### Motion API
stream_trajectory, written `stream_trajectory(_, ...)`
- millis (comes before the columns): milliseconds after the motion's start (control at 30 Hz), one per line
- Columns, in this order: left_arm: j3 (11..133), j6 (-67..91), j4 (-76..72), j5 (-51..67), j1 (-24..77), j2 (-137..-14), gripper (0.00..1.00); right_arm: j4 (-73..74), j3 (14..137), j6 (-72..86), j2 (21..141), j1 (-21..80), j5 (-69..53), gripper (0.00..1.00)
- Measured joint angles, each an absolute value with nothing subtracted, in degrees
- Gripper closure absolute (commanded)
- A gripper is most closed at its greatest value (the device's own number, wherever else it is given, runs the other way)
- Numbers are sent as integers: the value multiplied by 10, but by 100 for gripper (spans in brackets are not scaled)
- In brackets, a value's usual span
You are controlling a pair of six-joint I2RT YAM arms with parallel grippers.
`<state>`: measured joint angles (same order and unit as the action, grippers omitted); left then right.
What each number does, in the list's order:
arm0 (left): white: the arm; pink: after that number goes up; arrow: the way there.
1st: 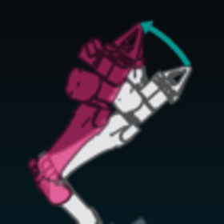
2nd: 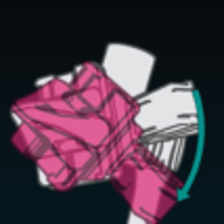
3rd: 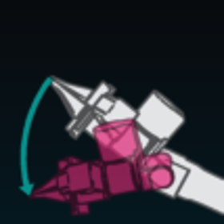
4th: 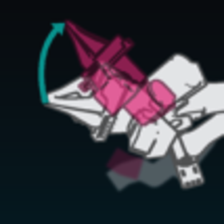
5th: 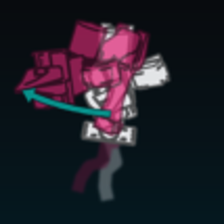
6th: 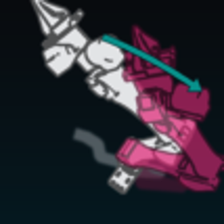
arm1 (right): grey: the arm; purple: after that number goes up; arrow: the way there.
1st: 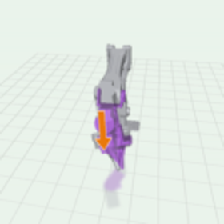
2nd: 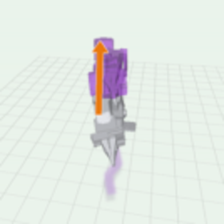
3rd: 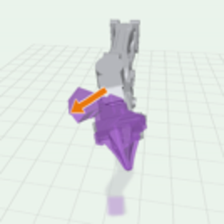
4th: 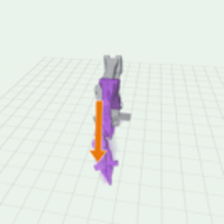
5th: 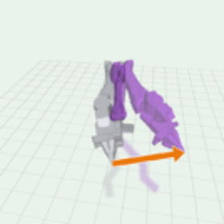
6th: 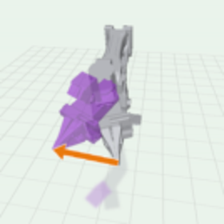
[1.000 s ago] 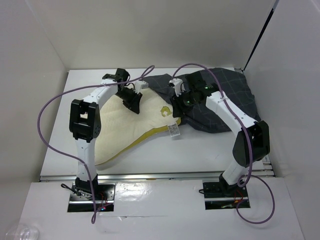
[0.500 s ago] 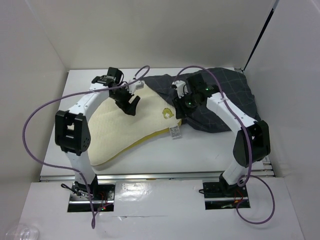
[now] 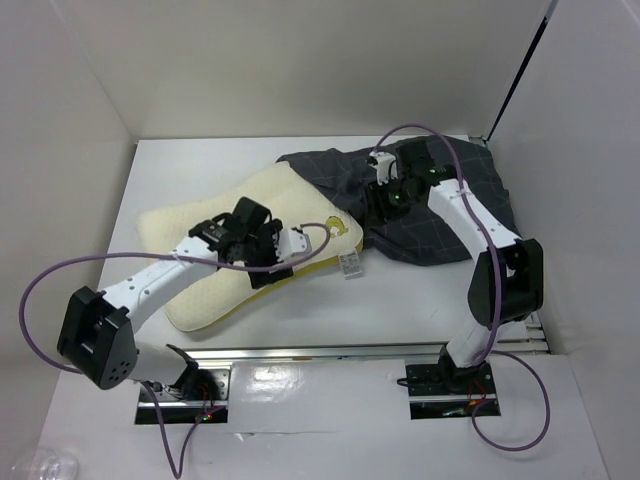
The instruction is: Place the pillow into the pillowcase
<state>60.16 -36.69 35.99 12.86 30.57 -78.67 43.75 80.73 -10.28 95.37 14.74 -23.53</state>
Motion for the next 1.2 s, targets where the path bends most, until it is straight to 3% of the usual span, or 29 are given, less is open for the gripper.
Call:
stream_trajectory(300, 539, -369, 253, 72, 345, -781, 0, 437, 811, -95, 955, 133, -249, 46)
stream_trajectory(733, 559, -315, 174, 36, 382, -904, 0, 437, 811, -94, 955, 133, -252, 46)
stream_trajectory(867, 564, -309, 147, 18, 387, -924, 8, 437, 811, -94, 954, 133, -252, 46)
stream_trajectory(967, 566, -302, 132, 6, 390, -936, 25, 437, 810, -94, 954, 133, -252, 46)
stream_trajectory(1000, 566, -300, 129, 3, 390, -940, 41, 437, 810, -94, 954, 133, -252, 46)
stream_trajectory(1100, 570, -298, 127, -2, 390, -950, 70, 438, 810, -94, 954, 133, -252, 46)
stream_trajectory(1133, 575, -299, 128, -3, 390, -955, 96, 438, 810, -94, 954, 133, -252, 46)
stream_trajectory(1200, 583, -297, 128, -5, 390, -963, 100, 438, 810, -94, 954, 133, -252, 46)
